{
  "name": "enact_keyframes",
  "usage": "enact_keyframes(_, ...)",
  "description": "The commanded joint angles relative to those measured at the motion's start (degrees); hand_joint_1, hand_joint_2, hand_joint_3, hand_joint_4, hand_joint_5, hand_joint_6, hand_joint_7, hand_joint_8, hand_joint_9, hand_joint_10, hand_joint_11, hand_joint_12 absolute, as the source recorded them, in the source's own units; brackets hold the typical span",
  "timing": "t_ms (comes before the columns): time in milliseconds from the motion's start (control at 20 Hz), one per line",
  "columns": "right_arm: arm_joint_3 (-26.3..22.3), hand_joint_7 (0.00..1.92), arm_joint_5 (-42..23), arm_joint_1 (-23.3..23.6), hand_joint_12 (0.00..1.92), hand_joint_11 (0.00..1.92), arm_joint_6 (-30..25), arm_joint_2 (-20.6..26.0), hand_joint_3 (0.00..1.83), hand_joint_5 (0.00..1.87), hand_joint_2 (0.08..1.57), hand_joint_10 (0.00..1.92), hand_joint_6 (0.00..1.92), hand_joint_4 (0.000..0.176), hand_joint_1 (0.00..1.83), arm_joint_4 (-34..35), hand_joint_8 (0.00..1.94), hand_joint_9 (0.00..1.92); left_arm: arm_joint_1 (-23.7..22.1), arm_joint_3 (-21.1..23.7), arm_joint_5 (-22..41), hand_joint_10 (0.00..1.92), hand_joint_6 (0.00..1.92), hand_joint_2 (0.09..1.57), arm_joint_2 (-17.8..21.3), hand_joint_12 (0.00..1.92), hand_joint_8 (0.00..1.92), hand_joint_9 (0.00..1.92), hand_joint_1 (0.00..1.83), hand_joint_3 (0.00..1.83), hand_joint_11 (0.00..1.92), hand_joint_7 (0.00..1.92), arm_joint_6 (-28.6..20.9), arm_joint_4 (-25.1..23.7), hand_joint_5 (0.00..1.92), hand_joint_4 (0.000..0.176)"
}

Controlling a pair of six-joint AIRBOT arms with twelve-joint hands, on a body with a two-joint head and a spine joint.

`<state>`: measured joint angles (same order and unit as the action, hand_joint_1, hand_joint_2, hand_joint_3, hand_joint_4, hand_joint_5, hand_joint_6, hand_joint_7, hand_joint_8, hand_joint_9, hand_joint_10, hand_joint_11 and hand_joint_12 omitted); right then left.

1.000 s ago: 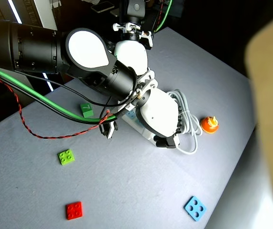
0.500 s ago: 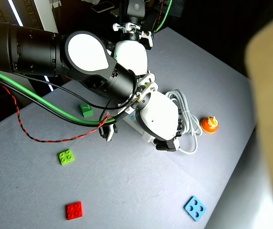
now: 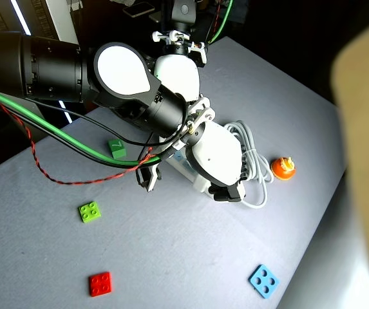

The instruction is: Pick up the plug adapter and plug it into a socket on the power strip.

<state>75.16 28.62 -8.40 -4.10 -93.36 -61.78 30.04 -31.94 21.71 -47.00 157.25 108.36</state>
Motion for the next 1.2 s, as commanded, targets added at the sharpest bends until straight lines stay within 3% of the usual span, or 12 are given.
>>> enact_keyframes(0, -0.1, 0.87, -2.1, -0.6, 1.61, 0.54, -0.2, -0.3, 0.00, 0.78, 1.20, 1.15, 1.14, 0.000, 1.19, -1.1, 1.33, 0.77, 0.3, 0.3, -0.2, 0.00, 0.01, 1.26, -0.4, 0.30, 0.01, 0.16, 0.03, 0.00, 0.00, 0.17, -0.1, 0.4, 0.18, 0.000)
enact_keyframes(350, -0.3, 0.87, -1.8, -1.9, 1.64, 0.53, -0.6, -1.5, 0.00, 0.85, 1.18, 1.18, 1.06, 0.000, 1.20, -1.1, 1.32, 0.75, 0.7, 0.4, -0.2, 0.00, 0.00, 1.26, -0.4, 0.28, 0.00, 0.13, 0.04, 0.00, 0.00, 0.14, -0.1, 0.4, 0.15, 0.000)
enact_keyframes(600, -0.6, 0.84, -1.8, -2.0, 1.65, 0.52, -0.6, -1.1, 0.00, 0.84, 1.19, 1.22, 1.09, 0.000, 1.19, -1.1, 1.36, 0.72, 0.7, 0.4, -0.2, 0.00, 0.00, 1.25, -0.3, 0.33, 0.00, 0.12, 0.02, 0.00, 0.00, 0.12, -0.1, 0.4, 0.15, 0.000)
enact_keyframes(650, -0.7, 0.86, -2.0, -1.8, 1.66, 0.52, -0.6, -0.9, 0.00, 0.89, 1.18, 1.22, 1.03, 0.000, 1.20, -1.0, 1.33, 0.72, 0.7, 0.4, -0.2, 0.01, 0.00, 1.25, -0.2, 0.37, 0.00, 0.13, 0.01, 0.00, 0.00, 0.14, -0.1, 0.4, 0.14, 0.000)
enact_keyframes(750, -1.0, 0.85, -2.5, -1.5, 1.67, 0.50, -0.8, -0.3, 0.00, 0.82, 1.20, 1.23, 1.11, 0.000, 1.19, -1.0, 1.35, 0.71, 0.8, 0.5, -0.2, 0.01, 0.00, 1.25, -0.2, 0.43, 0.01, 0.16, 0.03, 0.00, 0.00, 0.17, -0.1, 0.4, 0.15, 0.000)
enact_keyframes(950, -1.1, 0.88, -3.7, -1.0, 1.62, 0.54, -1.8, 0.6, 0.00, 0.87, 1.18, 1.18, 1.04, 0.000, 1.20, -1.0, 1.30, 0.75, 0.9, 0.5, -0.2, 0.00, 0.00, 1.26, -0.2, 0.39, 0.00, 0.11, 0.02, 0.00, 0.00, 0.11, -0.2, 0.4, 0.14, 0.000)
enact_keyframes(1150, -1.0, 0.89, -4.2, -0.9, 1.65, 0.53, -1.5, 1.1, 0.00, 0.76, 1.20, 1.15, 1.15, 0.000, 1.21, -1.1, 1.32, 0.77, 1.1, 0.6, -0.2, 0.01, 0.01, 1.25, -0.2, 0.43, 0.01, 0.13, 0.01, 0.00, 0.00, 0.14, -0.2, 0.4, 0.17, 0.000)
